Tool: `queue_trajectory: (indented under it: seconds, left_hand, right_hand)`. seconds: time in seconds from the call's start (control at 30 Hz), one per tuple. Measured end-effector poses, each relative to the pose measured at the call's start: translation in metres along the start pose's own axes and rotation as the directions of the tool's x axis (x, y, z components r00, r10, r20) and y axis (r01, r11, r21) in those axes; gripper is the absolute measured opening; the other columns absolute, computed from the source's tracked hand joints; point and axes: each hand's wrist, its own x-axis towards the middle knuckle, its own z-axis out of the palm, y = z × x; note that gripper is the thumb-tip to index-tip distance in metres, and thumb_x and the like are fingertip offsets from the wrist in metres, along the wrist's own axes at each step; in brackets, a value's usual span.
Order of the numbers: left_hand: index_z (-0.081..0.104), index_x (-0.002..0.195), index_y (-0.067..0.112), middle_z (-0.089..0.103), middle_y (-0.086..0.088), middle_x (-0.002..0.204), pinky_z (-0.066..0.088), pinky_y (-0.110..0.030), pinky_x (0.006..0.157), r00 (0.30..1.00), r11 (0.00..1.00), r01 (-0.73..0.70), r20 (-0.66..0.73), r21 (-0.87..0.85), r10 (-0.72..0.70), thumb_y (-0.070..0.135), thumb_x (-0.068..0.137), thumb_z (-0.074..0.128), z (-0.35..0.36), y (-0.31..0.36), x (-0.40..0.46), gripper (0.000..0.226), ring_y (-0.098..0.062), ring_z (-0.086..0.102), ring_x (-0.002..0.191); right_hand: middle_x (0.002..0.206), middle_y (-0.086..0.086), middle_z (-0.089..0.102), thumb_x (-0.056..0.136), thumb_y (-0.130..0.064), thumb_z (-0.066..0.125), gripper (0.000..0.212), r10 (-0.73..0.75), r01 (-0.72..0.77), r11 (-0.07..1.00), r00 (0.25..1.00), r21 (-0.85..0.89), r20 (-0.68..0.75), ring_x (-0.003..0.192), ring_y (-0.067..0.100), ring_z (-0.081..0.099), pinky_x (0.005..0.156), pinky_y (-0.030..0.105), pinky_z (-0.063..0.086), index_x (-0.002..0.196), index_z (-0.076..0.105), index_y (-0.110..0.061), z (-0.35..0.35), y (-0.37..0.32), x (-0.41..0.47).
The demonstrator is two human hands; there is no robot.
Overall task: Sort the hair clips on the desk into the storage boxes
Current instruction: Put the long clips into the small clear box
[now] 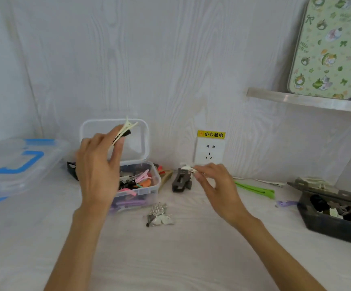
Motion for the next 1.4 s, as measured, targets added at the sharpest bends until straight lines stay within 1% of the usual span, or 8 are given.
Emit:
queue_trajectory:
  seconds: [0.23,0.43,0.57,0.67,0.73,0.9,1.13,1.4]
  left_hand:
    - [0.067,0.115,0.022,0.069,-0.008,0.089,0.041,-0.038,0.077,0.962,0.985,0.122,0.231,0.121,-0.147,0.015,0.091,0.05,-0.006,-0.034,-0.015,0.03,-0.027,0.052,0.083]
    - [0.065,0.114,0.03,0.069,-0.005,0.09,0.034,-0.03,0.066,0.906,0.946,0.313,0.271,0.083,-0.324,0.027,0.096,0.03,0.0,-0.04,-0.019,0.04,-0.017,0.048,0.075]
    - [0.066,0.113,0.02,0.069,-0.005,0.105,0.046,-0.039,0.084,0.979,0.985,0.17,0.112,0.005,-0.169,0.022,0.096,0.039,-0.004,-0.03,-0.017,0.032,-0.025,0.06,0.093]
    - [0.068,0.101,0.019,0.069,0.0,0.099,0.038,-0.03,0.083,0.999,0.999,0.022,-0.039,-0.048,-0.024,0.02,0.091,0.042,-0.003,-0.008,-0.017,0.029,-0.021,0.057,0.091]
    - [0.069,0.096,0.018,0.069,0.003,0.096,0.037,-0.027,0.082,0.996,0.994,-0.077,-0.049,-0.073,0.074,0.021,0.09,0.041,0.001,0.011,-0.017,0.028,-0.018,0.057,0.088]
    - [0.068,0.091,0.021,0.067,0.009,0.093,0.034,-0.023,0.083,0.977,0.978,-0.193,0.081,-0.078,0.199,0.021,0.087,0.048,0.027,0.05,-0.022,0.021,-0.012,0.053,0.089]
    - [0.045,0.134,0.014,0.052,-0.004,0.134,0.043,-0.035,0.092,0.706,0.972,-0.224,0.698,0.063,0.118,0.003,0.089,0.045,0.114,0.084,-0.044,0.046,-0.021,0.047,0.122]
    - [0.02,0.146,0.007,0.032,-0.013,0.147,0.025,-0.038,0.11,0.619,0.931,-0.246,0.783,0.271,-0.065,0.038,0.097,0.03,0.151,0.071,-0.068,0.058,-0.029,0.03,0.135]
  right_hand:
    - [0.093,-0.002,0.067,0.095,-0.022,0.05,0.024,-0.243,0.249,0.967,0.965,-0.05,0.101,0.089,0.017,0.049,0.081,0.026,0.03,0.113,0.066,-0.021,0.083,-0.076,0.052]
    - [0.098,0.001,0.07,0.098,-0.021,0.039,0.032,-0.194,0.162,0.979,0.931,0.126,0.308,0.086,0.017,0.06,0.077,0.029,0.046,0.125,0.057,-0.023,0.087,-0.072,0.044]
    - [0.124,-0.004,0.062,0.098,-0.025,0.039,0.034,-0.024,0.023,1.0,0.994,0.011,0.107,0.115,0.012,0.054,0.098,0.03,0.043,0.131,0.051,-0.025,0.067,-0.031,0.028]
    - [0.149,-0.006,0.034,0.101,-0.037,0.025,0.043,0.126,-0.015,0.953,0.928,-0.301,0.351,0.141,0.015,0.023,0.117,0.038,0.014,0.142,0.032,-0.029,0.053,0.004,0.018]
    - [0.143,-0.007,0.038,0.1,-0.041,0.025,0.041,0.164,-0.003,0.929,0.899,-0.369,0.407,0.135,0.018,0.031,0.114,0.037,0.017,0.136,0.041,-0.03,0.044,0.02,0.011]
    - [0.093,-0.01,0.062,0.078,-0.047,0.062,0.02,0.174,-0.068,0.936,0.942,-0.344,0.286,0.096,0.014,0.052,0.084,0.025,0.033,0.083,0.064,-0.028,0.001,0.048,0.005]
    - [0.117,-0.01,0.062,0.072,-0.008,0.058,0.055,0.388,-0.306,0.845,0.915,-0.439,0.11,0.126,0.013,0.038,0.115,0.039,-0.004,0.122,0.049,-0.029,-0.037,0.09,-0.009]
    - [0.102,-0.001,0.067,0.078,-0.021,0.063,0.021,0.302,-0.399,0.766,0.916,-0.504,-0.265,0.12,0.022,0.045,0.115,0.041,0.003,0.098,0.07,-0.021,-0.041,0.095,-0.005]
